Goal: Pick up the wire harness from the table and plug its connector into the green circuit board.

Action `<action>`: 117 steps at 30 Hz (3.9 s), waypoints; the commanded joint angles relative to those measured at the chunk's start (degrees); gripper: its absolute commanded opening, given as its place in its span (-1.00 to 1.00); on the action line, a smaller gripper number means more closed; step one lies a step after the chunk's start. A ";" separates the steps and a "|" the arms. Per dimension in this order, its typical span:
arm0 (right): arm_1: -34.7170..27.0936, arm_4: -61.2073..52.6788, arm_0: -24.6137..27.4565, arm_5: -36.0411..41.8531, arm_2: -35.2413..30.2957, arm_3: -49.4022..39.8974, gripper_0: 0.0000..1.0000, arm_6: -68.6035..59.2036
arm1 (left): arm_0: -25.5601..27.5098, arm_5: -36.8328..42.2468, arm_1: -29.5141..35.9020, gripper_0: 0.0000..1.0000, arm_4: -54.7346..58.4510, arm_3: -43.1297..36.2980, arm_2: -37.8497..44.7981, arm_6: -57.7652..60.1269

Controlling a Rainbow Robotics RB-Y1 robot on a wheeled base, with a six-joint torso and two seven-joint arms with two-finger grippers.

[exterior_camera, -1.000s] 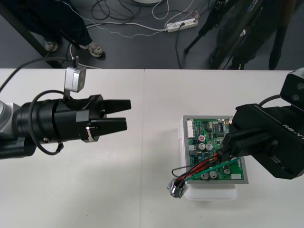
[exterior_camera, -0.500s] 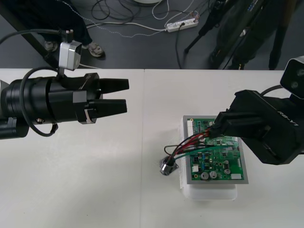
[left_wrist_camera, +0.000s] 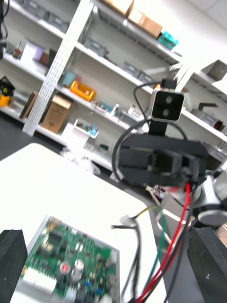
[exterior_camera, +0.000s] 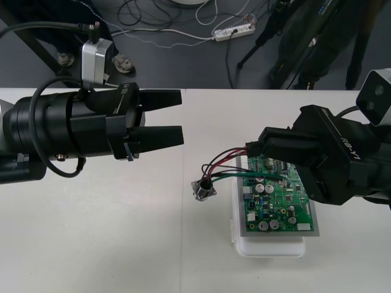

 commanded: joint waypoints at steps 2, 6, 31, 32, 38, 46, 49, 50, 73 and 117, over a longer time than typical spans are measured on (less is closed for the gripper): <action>1.19 0.34 2.11 2.84 -1.46 -3.52 -1.00 3.73 | 0.57 3.76 -5.46 1.00 -2.65 -4.18 1.37 -5.03; 3.48 0.34 2.38 2.84 -0.84 -3.52 -1.00 4.96 | 1.10 3.76 -8.36 1.00 -5.37 -5.15 1.37 -5.38; 6.73 -0.18 4.57 2.58 2.23 -3.52 -1.00 11.73 | 1.36 -5.65 -12.05 1.00 -5.64 -5.59 0.14 -6.43; 6.73 -0.10 4.57 2.58 2.32 -3.52 -1.00 11.90 | 1.45 -5.65 -12.05 1.00 -5.55 -5.41 -0.12 -6.52; 6.64 0.17 4.57 2.32 2.67 -3.52 -1.00 12.78 | 1.18 -5.38 -13.37 1.00 -5.64 -5.41 -1.00 -6.78; 6.55 0.17 4.75 2.23 2.67 -3.52 -1.00 13.13 | 0.57 -3.45 -13.81 1.00 -5.55 -5.59 -3.38 -7.49; 6.55 0.17 4.75 2.14 2.76 -3.52 -1.00 13.22 | 0.57 -3.19 -13.81 1.00 -5.55 -5.41 -3.82 -7.93; 6.55 0.17 4.75 2.23 2.76 -3.52 -1.00 13.31 | 0.57 -3.10 -13.81 1.00 -5.64 -5.41 -3.90 -8.01; 6.55 -1.06 5.28 2.14 3.38 -3.52 -1.00 14.10 | 0.13 -1.78 -12.49 1.00 -5.37 -6.11 -4.43 -11.27; 6.38 -1.24 5.63 1.61 3.64 -3.43 -1.00 15.24 | 0.66 1.21 -10.03 -0.73 -5.37 -6.11 -4.70 -11.88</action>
